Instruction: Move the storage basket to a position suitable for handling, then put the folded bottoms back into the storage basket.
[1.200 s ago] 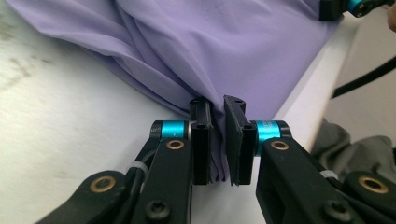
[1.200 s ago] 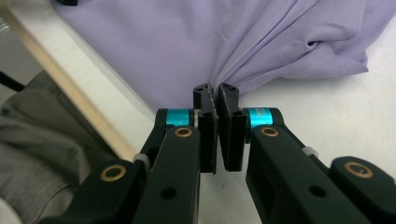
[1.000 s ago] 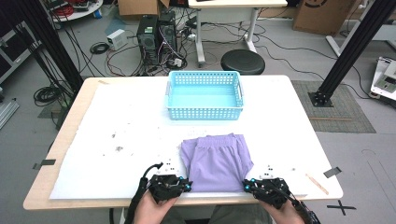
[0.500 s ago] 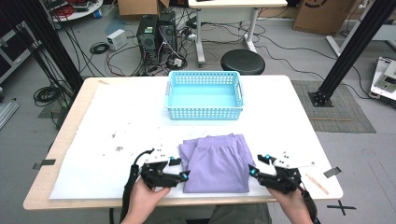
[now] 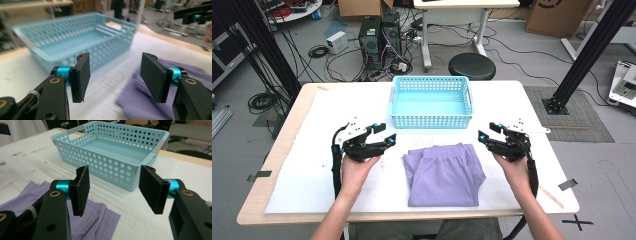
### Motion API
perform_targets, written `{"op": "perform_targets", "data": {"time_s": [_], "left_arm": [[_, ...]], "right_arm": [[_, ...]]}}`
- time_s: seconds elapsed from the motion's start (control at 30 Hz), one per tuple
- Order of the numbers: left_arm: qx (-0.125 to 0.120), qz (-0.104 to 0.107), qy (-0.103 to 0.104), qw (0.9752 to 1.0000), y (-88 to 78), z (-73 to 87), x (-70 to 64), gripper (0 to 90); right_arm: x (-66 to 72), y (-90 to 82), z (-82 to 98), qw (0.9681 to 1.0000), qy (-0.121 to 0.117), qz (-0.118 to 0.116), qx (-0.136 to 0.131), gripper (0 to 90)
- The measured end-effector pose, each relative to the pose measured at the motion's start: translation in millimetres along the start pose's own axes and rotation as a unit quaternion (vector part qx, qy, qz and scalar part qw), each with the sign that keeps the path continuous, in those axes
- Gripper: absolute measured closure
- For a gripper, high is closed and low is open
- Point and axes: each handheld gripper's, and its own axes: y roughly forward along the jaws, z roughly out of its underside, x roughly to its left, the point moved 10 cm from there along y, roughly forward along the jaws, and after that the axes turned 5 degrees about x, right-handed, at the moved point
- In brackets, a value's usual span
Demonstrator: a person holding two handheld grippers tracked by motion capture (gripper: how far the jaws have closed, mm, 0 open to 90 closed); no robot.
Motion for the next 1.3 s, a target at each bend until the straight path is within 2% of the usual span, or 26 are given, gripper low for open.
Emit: {"op": "perform_targets", "data": {"time_s": [0.03, 0.13, 0.2, 0.3, 0.47, 0.57, 0.67, 0.7, 0.83, 0.87, 0.97, 1.0, 1.13, 1.23, 1.3], "left_arm": [[0.008, 0.0, -0.005, 1.0, 2.1, 1.2, 3.4, 40.9], [0.019, -0.006, -0.037, 0.9991, 5.5, 3.0, 8.2, 35.3], [0.024, -0.01, -0.052, 0.9983, 7.0, 4.0, 9.2, 30.2], [0.031, -0.015, -0.051, 0.9981, 7.0, 5.6, 10.7, 29.3], [0.031, -0.025, -0.048, 0.998, 4.8, 4.1, 11.6, 26.3], [0.027, -0.014, -0.052, 0.9982, 7.9, 1.6, 10.0, 26.3], [0.023, -0.001, -0.062, 0.9978, 10.1, -0.1, 7.5, 26.3], [0.023, -0.002, -0.06, 0.9979, 9.5, -0.1, 7.9, 26.3], [0.021, 0.011, -0.063, 0.9977, 9.0, -0.3, 7.2, 26.3], [0.022, 0.013, -0.065, 0.9976, 9.6, -0.1, 7.2, 26.2], [0.034, 0.0, -0.055, 0.9979, 12.0, 2.9, 9.9, 25.2], [0.036, 0.002, -0.055, 0.9979, 12.7, 3.1, 9.9, 25.2], [0.037, 0.007, -0.071, 0.9968, 15.1, 1.5, 16.1, 25.2], [0.064, 0.01, -0.072, 0.9953, 21.5, 0.3, 23.1, 25.2], [0.054, 0.008, -0.075, 0.9957, 23.3, -4.4, 28.6, 25.2]], "right_arm": [[-2.3, 1.7, -0.8, 1.0, 0.006, -0.003, 0.001, 43.6], [-8.8, 6.9, -3.7, 0.9997, 0.021, -0.013, -0.003, 44.4], [-8.5, 8.8, -2.2, 0.9998, 0.016, -0.015, 0.003, 41.5], [-7.8, 8.9, 0.4, 0.9999, 0.005, -0.006, 0.007, 38.9], [-9.3, 6.0, 2.8, 0.9996, -0.021, 0.015, 0.006, 40.8], [-11.6, 3.2, 3.8, 0.9996, -0.024, 0.016, 0.002, 45.1], [-18.5, 4.0, 6.7, 0.9997, -0.01, 0.021, 0.0, 45.1], [-19.4, 4.9, 8.0, 0.9998, -0.006, 0.019, 0.001, 45.0], [-19.9, 8.2, 9.7, 0.9996, -0.007, 0.026, 0.004, 36.0], [-17.5, 9.4, 10.6, 0.9997, -0.003, 0.021, 0.009, 34.4], [-11.9, 13.8, 10.7, 0.9997, -0.009, 0.01, 0.018, 30.0], [-10.8, 15.3, 10.2, 0.9997, -0.012, 0.005, 0.02, 28.4], [-6.1, 22.8, 9.2, 0.9988, -0.03, -0.013, 0.037, 21.7], [-2.8, 28.9, 7.5, 0.9977, -0.037, -0.029, 0.049, 21.7], [-2.9, 33.8, 4.7, 0.9971, -0.045, -0.035, 0.051, 21.7]]}}
